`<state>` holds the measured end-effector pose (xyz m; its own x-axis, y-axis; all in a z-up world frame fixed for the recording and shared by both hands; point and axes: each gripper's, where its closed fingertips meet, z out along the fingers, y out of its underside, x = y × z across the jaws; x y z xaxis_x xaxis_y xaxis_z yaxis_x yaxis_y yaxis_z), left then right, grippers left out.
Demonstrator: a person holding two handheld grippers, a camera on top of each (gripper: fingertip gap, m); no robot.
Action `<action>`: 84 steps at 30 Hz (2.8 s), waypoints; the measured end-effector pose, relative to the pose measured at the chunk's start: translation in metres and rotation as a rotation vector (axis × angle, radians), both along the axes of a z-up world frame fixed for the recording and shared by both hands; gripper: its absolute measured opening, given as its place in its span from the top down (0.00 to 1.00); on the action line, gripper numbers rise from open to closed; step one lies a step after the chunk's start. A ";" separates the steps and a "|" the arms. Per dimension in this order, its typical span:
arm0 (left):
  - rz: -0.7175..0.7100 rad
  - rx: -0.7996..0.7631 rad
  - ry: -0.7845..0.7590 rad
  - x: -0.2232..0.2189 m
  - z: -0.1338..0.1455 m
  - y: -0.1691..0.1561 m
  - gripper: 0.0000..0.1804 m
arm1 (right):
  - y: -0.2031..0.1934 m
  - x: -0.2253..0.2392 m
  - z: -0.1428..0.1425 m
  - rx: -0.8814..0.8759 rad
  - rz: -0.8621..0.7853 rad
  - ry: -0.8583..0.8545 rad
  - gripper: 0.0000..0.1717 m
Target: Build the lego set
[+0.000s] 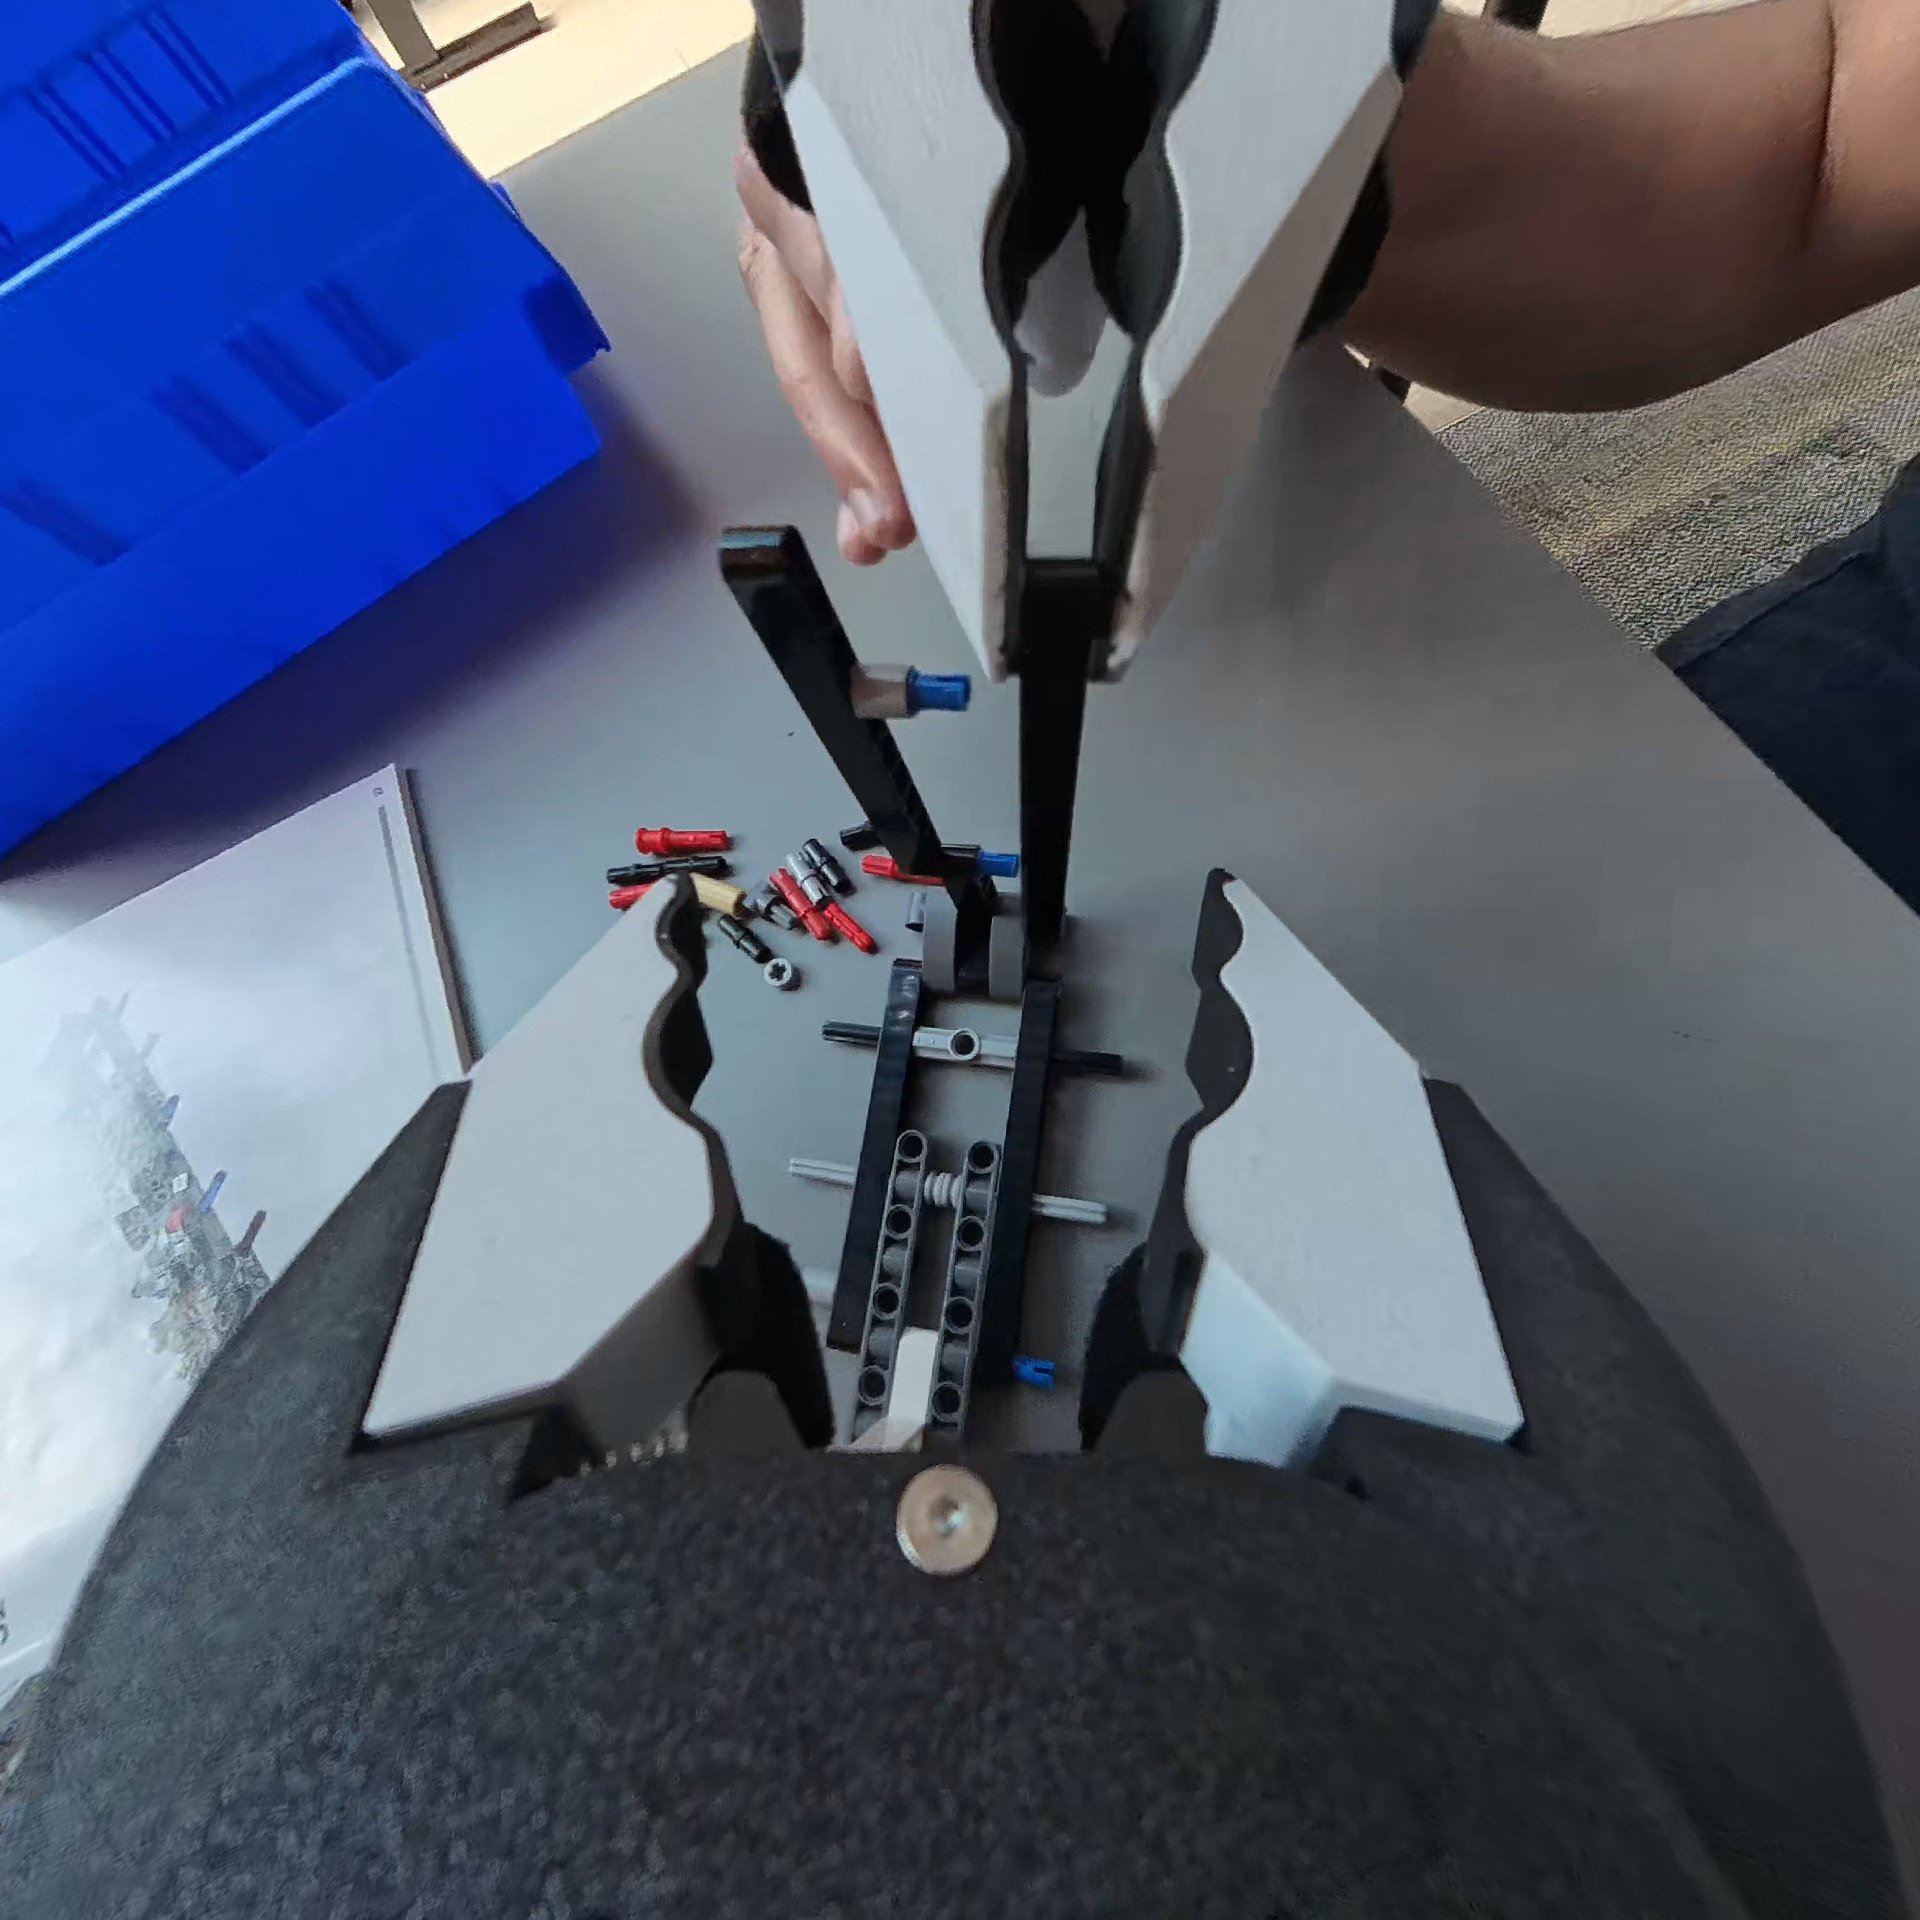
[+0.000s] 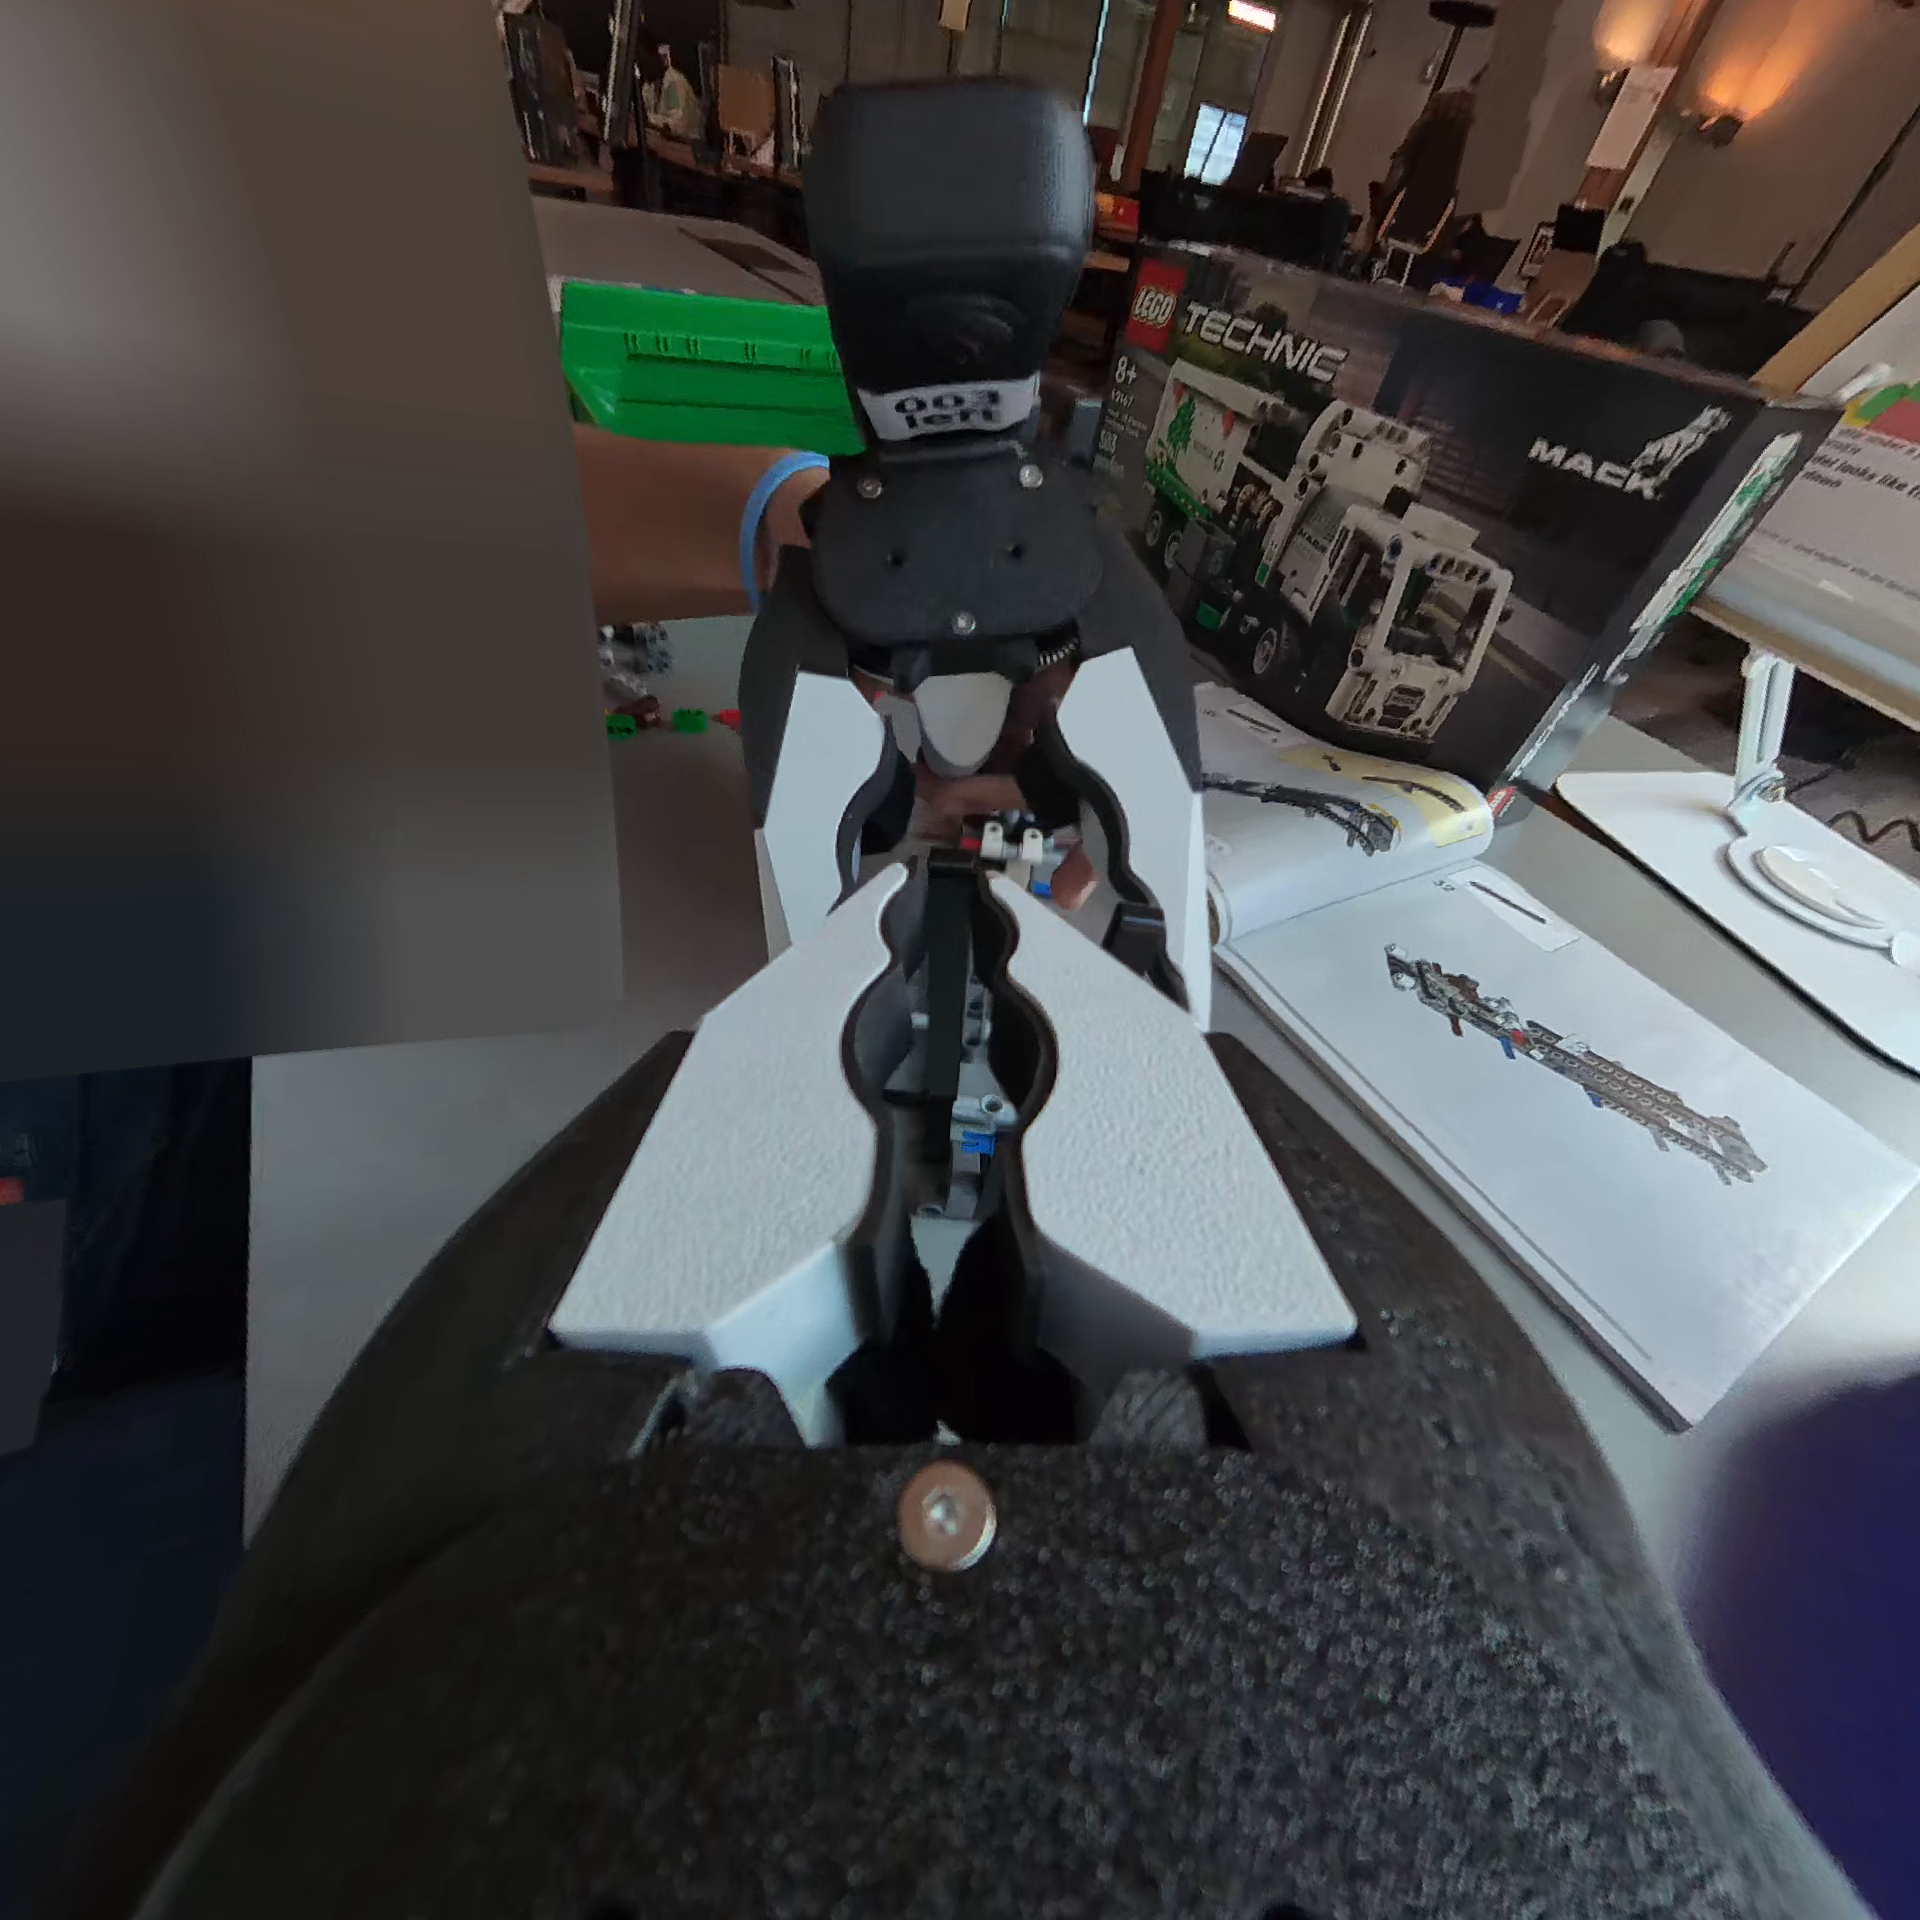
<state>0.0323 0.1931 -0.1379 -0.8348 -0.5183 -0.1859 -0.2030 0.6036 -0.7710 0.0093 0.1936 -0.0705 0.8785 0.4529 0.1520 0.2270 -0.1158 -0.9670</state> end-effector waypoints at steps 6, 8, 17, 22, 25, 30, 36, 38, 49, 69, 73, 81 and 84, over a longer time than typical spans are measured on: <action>-0.020 -0.066 -0.005 0.006 0.005 -0.005 0.56 | -0.003 0.012 -0.006 -0.070 -0.045 0.002 0.96; -0.032 -0.065 -0.047 0.007 0.011 -0.006 0.59 | -0.006 0.017 -0.001 -0.073 -0.066 0.017 0.97; -0.037 -0.028 -0.029 0.017 0.000 -0.007 0.56 | -0.007 0.020 0.002 -0.085 -0.006 0.052 0.96; -0.038 0.001 0.016 0.021 -0.013 -0.010 0.58 | -0.006 0.015 0.003 -0.050 0.009 0.046 0.97; -0.024 0.052 0.024 0.019 -0.015 -0.007 0.60 | -0.006 0.015 -0.002 -0.052 0.015 0.027 0.96; -0.018 0.124 0.002 0.019 -0.015 -0.007 0.67 | -0.006 0.015 -0.006 -0.073 0.022 0.038 0.96; -0.032 0.141 0.005 0.019 -0.017 -0.009 0.72 | -0.005 0.014 -0.004 -0.048 0.030 0.020 0.96; -0.037 0.119 0.005 0.019 -0.016 -0.009 0.75 | -0.005 0.015 -0.006 -0.058 0.027 0.016 0.96; -0.052 0.130 -0.013 0.018 -0.017 -0.008 0.79 | -0.004 0.017 -0.008 -0.054 0.031 0.008 0.96; -0.070 0.128 -0.016 0.016 -0.014 -0.003 0.78 | -0.004 0.019 -0.005 -0.048 0.037 -0.009 0.96; -0.073 0.124 -0.012 0.015 -0.015 -0.003 0.78 | -0.003 0.019 -0.007 -0.051 0.035 -0.015 0.96; -0.051 0.101 -0.019 0.019 -0.011 -0.001 0.76 | -0.004 0.022 -0.004 -0.043 0.026 -0.006 0.96; -0.052 0.097 -0.021 0.022 -0.009 -0.002 0.74 | -0.004 0.023 -0.005 -0.043 0.024 -0.009 0.96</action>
<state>0.0541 0.1909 -0.1474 -0.8555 -0.4526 -0.2513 -0.1533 0.6852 -0.7120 0.0323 0.1896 -0.0750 0.8658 0.4804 0.1399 0.2389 -0.1514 -0.9592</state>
